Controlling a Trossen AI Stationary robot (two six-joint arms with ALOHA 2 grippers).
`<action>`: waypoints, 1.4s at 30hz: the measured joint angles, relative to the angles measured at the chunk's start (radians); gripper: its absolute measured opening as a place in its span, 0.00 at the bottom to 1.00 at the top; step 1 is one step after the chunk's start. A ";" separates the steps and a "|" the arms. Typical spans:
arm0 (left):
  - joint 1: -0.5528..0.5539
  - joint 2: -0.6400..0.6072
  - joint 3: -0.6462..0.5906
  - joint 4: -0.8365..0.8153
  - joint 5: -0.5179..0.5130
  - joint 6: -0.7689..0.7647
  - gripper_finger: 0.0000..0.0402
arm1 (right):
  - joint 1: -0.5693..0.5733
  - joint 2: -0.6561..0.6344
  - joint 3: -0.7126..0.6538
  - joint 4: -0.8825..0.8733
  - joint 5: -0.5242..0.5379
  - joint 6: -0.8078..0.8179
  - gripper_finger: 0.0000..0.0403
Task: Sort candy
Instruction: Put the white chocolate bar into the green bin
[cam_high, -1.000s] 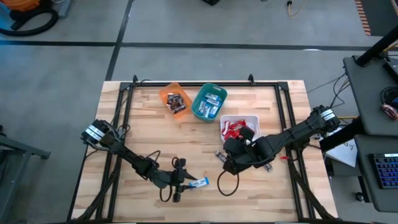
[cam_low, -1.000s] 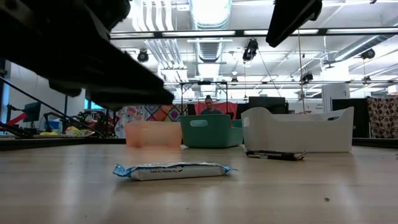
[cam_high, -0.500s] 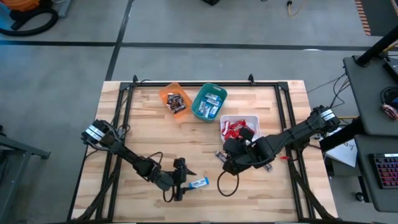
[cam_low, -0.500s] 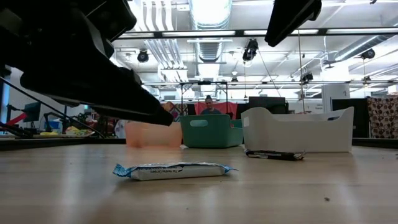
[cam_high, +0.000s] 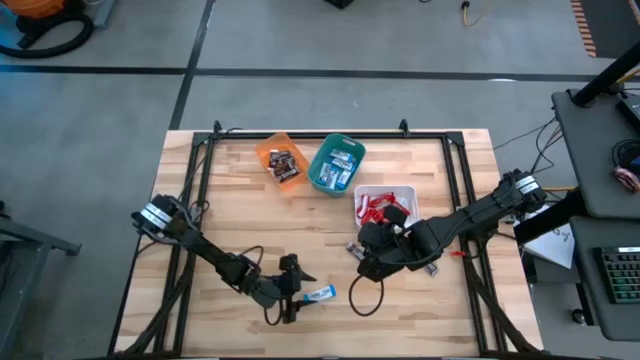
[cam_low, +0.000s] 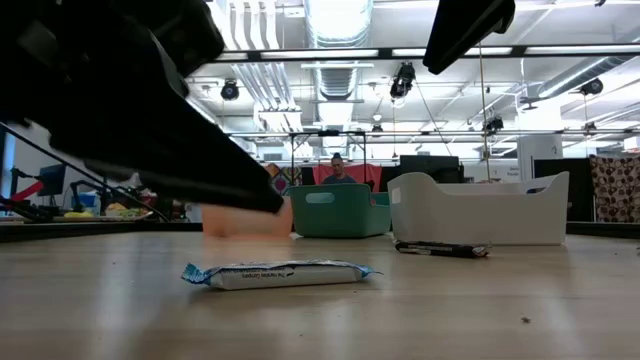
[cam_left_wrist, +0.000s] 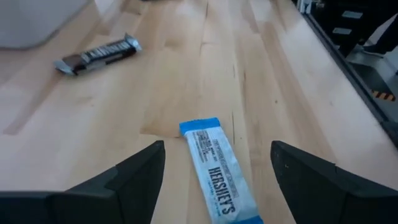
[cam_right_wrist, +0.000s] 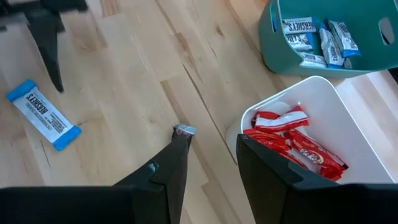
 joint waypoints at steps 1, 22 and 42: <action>0.000 0.021 0.013 0.002 0.000 -0.006 0.68 | 0.000 0.000 0.000 0.000 0.000 0.000 0.33; -0.020 0.192 0.123 -0.052 -0.083 -0.027 0.49 | 0.008 0.000 0.000 0.026 0.000 -0.005 0.33; -0.021 0.095 0.087 -0.076 -0.050 0.059 0.26 | 0.013 0.000 -0.001 0.021 -0.001 -0.020 0.33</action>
